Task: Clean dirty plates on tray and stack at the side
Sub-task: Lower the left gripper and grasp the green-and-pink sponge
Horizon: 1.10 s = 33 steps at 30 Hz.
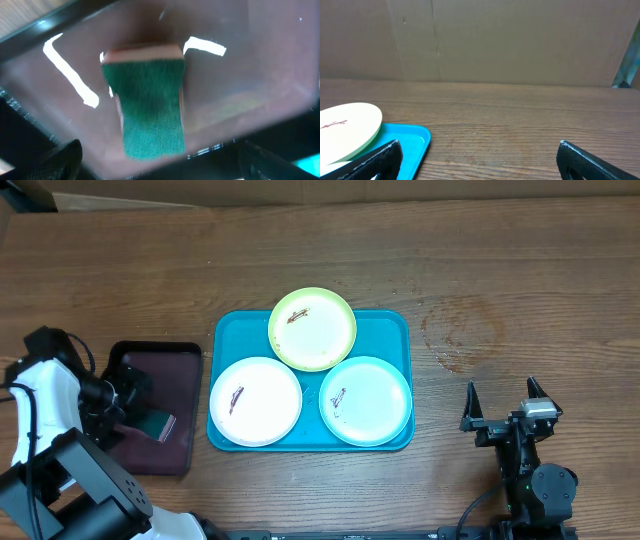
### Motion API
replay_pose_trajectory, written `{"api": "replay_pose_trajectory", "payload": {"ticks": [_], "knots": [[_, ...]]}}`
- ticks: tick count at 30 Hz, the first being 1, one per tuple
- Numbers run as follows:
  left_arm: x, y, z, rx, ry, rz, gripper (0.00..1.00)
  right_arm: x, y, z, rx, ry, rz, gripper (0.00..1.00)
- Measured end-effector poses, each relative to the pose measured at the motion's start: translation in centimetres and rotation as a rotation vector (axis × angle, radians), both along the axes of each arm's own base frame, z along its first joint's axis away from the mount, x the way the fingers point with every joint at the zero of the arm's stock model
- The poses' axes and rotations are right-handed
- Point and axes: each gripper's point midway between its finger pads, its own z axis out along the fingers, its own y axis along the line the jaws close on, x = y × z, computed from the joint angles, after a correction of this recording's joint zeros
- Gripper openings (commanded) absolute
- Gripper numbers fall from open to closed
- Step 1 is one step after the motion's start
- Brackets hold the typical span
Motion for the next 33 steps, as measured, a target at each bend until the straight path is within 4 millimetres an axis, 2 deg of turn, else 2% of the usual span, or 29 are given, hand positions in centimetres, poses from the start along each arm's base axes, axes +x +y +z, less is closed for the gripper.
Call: {"api": "replay_pose_trajectory", "payload": {"ticks": [7, 10, 14, 18, 22, 23, 24, 25, 26, 27, 28, 29, 30, 33], "knots": [[-2.1, -1.9, -4.9, -0.032, 0.013, 0.001, 1.0, 0.0, 0.0, 0.0, 0.0, 0.0, 0.0, 1.0], [-2.4, -2.0, -5.2, -0.031, 0.013, 0.001, 0.98, 0.0, 0.0, 0.0, 0.0, 0.0, 0.0, 1.0], [-2.0, -1.6, -5.2, -0.013, -0.001, 0.004, 0.84, 0.0, 0.0, 0.0, 0.0, 0.0, 0.0, 1.0], [-1.5, -1.0, -5.2, 0.019, -0.018, 0.006, 0.59, 0.0, 0.0, 0.0, 0.0, -0.001, 0.0, 1.0], [-1.6, -0.5, -5.3, 0.043, -0.013, 0.011, 0.11, 0.0, 0.0, 0.0, 0.0, 0.0, 0.0, 1.0], [-1.6, -0.5, -5.3, 0.046, -0.013, 0.009, 0.05, 0.0, 0.0, 0.0, 0.0, 0.0, 0.0, 1.0], [-1.6, -0.5, -5.3, 0.047, -0.012, 0.009, 0.04, 0.0, 0.0, 0.0, 0.0, 0.0, 0.0, 1.0], [-1.6, -0.4, -5.3, 0.048, -0.012, 0.008, 0.05, 0.0, 0.0, 0.0, 0.001, 0.0, 0.0, 1.0], [-1.6, -0.4, -5.4, 0.047, -0.011, 0.012, 0.12, 0.0, 0.0, 0.0, 0.0, 0.0, 0.0, 1.0], [-1.6, -0.4, -5.4, 0.048, -0.011, 0.012, 0.27, 0.0, 0.0, 0.0, 0.0, 0.0, 0.0, 1.0], [-1.6, -0.4, -5.4, 0.048, -0.011, 0.013, 0.49, 0.0, 0.0, 0.0, 0.0, 0.0, 0.0, 1.0], [-1.5, -0.4, -5.4, 0.048, -0.013, 0.015, 0.8, 0.0, 0.0, 0.0, 0.0, 0.0, 0.0, 1.0], [-1.5, -0.4, -5.4, 0.048, -0.016, 0.015, 1.0, 0.0, 0.0, 0.0, 0.0, 0.0, 0.0, 1.0], [-0.9, -0.2, -5.2, 0.058, -0.04, 0.016, 1.0, 0.0, 0.0, 0.0, 0.0, 0.0, 0.0, 1.0]]}}
